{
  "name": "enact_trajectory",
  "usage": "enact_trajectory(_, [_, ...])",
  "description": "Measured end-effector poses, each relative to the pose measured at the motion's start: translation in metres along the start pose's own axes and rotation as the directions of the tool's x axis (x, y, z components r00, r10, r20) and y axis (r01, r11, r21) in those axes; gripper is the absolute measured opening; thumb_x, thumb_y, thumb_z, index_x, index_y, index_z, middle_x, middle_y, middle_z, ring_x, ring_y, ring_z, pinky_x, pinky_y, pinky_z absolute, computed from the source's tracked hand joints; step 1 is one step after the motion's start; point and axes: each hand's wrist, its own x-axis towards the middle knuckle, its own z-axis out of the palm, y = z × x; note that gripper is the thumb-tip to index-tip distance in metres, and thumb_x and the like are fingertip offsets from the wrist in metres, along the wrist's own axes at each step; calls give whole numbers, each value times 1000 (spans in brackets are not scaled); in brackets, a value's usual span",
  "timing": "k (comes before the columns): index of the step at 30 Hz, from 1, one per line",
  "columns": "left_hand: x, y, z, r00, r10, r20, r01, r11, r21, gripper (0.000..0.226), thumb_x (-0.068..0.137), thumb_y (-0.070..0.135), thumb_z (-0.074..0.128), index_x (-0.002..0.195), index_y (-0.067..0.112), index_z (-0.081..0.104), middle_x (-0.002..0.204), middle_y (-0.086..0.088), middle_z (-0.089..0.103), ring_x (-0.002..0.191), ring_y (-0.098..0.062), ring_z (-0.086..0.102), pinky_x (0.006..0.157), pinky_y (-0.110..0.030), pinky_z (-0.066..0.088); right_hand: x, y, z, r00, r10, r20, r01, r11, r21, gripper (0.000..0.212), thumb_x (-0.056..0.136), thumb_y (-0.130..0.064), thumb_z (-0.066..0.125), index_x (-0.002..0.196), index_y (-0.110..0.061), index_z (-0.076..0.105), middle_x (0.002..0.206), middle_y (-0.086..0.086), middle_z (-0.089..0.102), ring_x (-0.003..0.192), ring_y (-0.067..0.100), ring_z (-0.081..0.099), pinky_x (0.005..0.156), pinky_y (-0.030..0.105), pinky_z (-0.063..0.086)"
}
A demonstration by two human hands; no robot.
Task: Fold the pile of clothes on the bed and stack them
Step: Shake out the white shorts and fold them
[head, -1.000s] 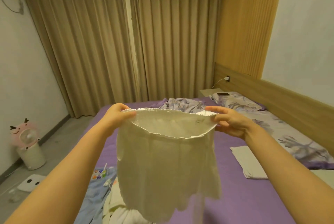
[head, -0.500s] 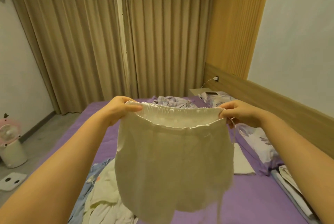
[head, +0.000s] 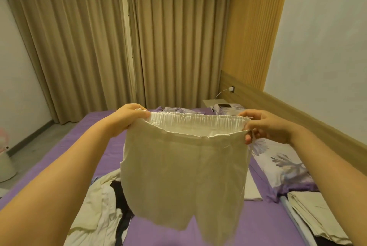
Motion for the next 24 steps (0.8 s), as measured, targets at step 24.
enact_trajectory(24, [-22,4,83,963,-133,235,145,989,-36,71,57,45,87,116,20,57,103,-4,67,92,-19,69,75,-30,55,7,81,-64,957,-186,-225,160,979,-129,25,90,-26,62,85,-2,61,81,5,62,78,13,57,74,26,47])
